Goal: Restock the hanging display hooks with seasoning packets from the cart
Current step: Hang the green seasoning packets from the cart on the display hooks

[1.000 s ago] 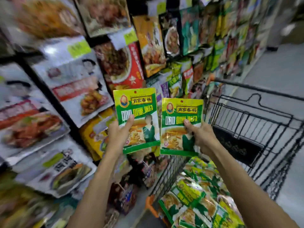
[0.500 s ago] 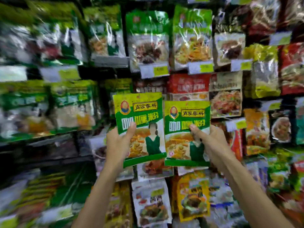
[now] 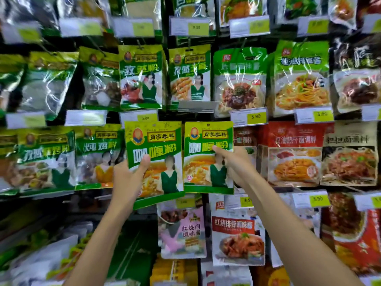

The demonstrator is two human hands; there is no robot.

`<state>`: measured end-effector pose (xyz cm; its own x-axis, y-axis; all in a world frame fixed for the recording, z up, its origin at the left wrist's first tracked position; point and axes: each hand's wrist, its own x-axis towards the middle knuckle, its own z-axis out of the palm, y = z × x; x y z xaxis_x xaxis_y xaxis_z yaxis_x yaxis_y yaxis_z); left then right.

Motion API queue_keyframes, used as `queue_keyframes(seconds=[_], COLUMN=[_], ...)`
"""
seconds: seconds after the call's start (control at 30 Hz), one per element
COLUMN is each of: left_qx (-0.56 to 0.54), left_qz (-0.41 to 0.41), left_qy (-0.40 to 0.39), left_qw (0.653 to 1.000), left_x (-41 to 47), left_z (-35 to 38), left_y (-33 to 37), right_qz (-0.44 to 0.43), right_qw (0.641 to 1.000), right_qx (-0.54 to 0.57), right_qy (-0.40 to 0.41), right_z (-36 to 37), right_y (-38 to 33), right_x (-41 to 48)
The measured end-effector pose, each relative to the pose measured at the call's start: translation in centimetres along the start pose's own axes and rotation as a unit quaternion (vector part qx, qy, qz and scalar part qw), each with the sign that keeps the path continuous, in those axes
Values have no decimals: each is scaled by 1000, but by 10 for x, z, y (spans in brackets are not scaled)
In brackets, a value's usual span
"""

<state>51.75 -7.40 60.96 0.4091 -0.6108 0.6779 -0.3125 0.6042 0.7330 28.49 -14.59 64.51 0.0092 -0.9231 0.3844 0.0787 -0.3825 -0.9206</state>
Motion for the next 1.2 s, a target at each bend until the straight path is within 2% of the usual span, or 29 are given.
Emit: queue_keyframes(seconds=[0.3,0.8,1.0,1.1,1.2], left_qx=[33,-21,-18,-16,-34], left_qz=[41,-11,-17,9,-8], left_qy=[29,-9,0,-4,-18], left_qw=[998,1000,1000,1000,999], left_x=[24,34,38,39,39], left_z=[-6,-13,-10,-7,-2], left_y=[-8,-6,-7,-4,-2], right_qz=[26,47,63,61,64], right_qw=[999,998,997,996,993], right_qx=[12,6,-1,-23,-61], right_qy=[19,51,50,63,81], right_z=[27,31,34,39,44], right_y=[-10,-4,-2,1,8], right_x=[35,43,54,63,74])
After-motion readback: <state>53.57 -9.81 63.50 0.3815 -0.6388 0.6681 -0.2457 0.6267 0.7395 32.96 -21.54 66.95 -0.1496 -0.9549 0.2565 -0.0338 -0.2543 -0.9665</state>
